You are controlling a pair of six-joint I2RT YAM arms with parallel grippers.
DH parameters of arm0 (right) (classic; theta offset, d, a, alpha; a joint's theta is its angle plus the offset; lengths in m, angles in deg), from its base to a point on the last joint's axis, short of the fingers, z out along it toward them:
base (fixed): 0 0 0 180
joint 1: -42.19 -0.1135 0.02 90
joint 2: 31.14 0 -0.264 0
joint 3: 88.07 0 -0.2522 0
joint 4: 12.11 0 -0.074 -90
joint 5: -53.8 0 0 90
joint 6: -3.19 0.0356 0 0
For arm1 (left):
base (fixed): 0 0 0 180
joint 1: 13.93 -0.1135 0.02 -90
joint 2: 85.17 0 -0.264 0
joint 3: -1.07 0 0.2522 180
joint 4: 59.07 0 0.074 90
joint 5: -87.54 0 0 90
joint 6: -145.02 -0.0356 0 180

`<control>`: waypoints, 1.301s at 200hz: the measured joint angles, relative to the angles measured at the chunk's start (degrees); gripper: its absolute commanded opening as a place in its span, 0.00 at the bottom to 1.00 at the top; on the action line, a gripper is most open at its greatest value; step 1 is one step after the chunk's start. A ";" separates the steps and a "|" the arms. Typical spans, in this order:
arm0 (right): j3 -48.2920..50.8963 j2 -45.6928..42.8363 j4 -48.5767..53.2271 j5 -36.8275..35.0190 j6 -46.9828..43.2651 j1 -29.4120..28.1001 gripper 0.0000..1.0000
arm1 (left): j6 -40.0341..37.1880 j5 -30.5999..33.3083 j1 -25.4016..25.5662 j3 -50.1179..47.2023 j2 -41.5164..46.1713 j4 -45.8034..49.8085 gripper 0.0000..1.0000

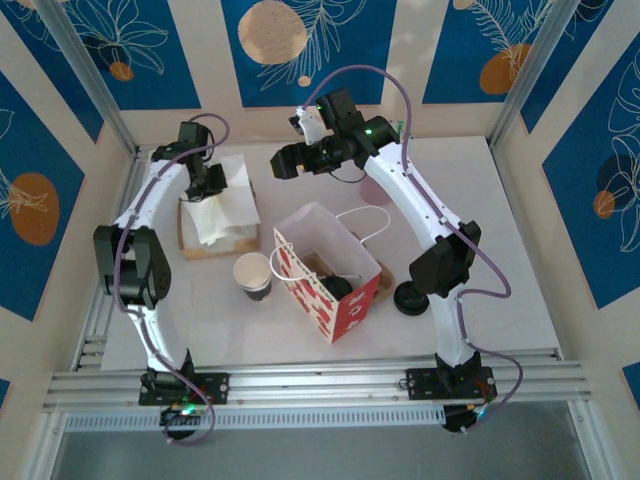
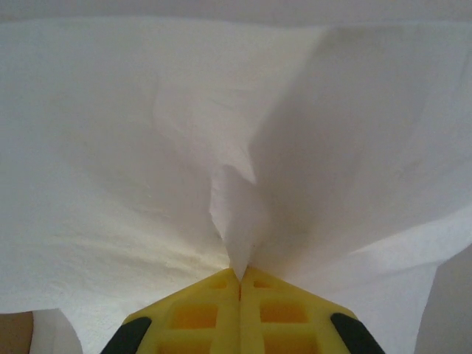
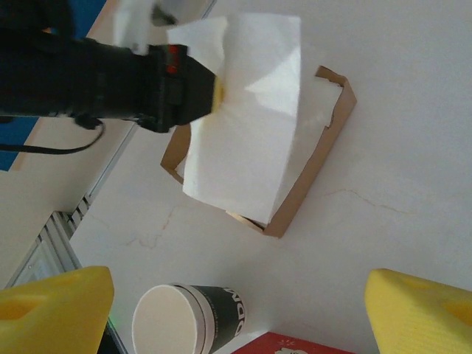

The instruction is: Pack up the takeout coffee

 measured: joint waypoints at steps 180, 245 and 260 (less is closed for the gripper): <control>-0.02 1.57 0.61 1.97 0.00 0.13 0.88 | -1.46 -0.52 0.00 0.17 -3.39 1.01 0.08; -0.02 1.57 0.61 2.40 0.00 0.11 0.88 | -1.49 -0.50 0.00 0.17 -3.37 1.01 0.13; -0.02 1.57 0.61 2.40 0.00 0.11 0.88 | -1.49 -0.52 0.00 0.17 -3.32 1.01 0.14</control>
